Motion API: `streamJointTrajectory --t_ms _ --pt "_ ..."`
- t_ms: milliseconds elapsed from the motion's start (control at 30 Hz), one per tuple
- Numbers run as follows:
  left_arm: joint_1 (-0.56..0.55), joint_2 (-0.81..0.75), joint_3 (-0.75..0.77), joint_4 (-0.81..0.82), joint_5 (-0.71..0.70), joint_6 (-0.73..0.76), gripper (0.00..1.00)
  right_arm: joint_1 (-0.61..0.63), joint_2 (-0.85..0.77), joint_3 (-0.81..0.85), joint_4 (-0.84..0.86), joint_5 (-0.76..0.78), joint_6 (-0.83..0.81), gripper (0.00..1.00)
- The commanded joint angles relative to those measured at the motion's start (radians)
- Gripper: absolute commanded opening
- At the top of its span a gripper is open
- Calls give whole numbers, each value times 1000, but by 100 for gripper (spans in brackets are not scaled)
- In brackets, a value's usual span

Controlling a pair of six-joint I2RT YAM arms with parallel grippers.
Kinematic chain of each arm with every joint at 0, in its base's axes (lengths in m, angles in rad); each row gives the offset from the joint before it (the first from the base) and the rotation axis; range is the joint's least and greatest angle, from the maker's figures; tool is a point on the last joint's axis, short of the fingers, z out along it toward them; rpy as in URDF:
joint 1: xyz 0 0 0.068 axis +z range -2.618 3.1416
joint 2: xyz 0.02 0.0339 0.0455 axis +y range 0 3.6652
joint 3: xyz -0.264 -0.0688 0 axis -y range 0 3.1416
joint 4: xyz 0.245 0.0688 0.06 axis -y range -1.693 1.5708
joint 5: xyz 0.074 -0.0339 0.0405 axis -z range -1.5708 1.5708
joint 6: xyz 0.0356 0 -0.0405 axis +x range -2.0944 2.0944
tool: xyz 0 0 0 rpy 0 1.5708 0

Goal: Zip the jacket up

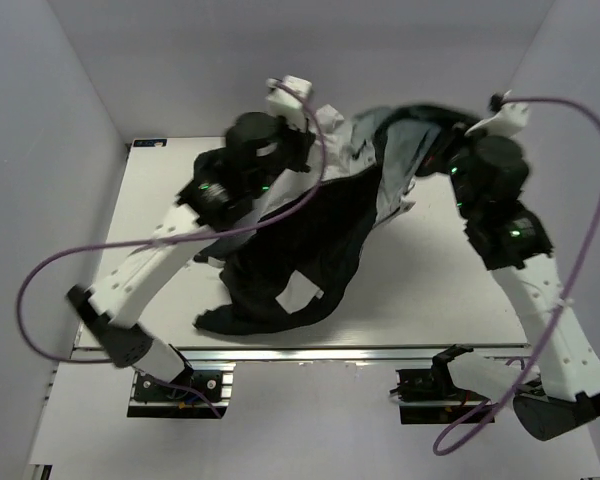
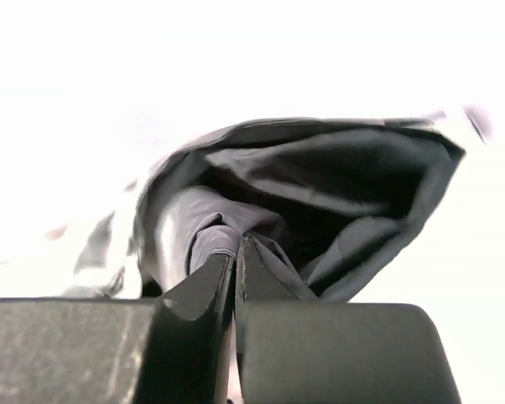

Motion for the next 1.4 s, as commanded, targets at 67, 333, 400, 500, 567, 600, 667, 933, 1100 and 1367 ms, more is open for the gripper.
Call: streamJointTrajectory --t_ms 67,333,400,500,567,600,667,933,1100,1367 --pt "-3 -285 44 128 197 -98 0 30 14 443 47 -207 -126 0" --pt "-3 -282 274 134 378 -145 0 30 123 821 78 -330 -121 0" --pt "-5 -262 298 140 364 -148 0 30 151 872 90 -321 -126 0" --pt "-3 -221 288 156 305 -133 0 30 215 872 102 -264 -131 0" --pt "-3 -167 241 154 211 -118 0 30 299 867 107 -226 -150 0" --pt "-3 -146 225 142 95 -102 0 30 333 866 107 -214 -163 0" --pt "18 -57 182 118 -34 -104 0 30 468 875 102 -156 -192 0" --pt "417 493 352 -5 263 -283 5 -33 1019 1013 136 -152 -174 0" --pt "506 740 600 -16 458 -351 98 -96 1218 1079 109 -341 -146 11" --pt "501 465 212 55 573 -320 98 -97 862 576 50 -428 -166 89"
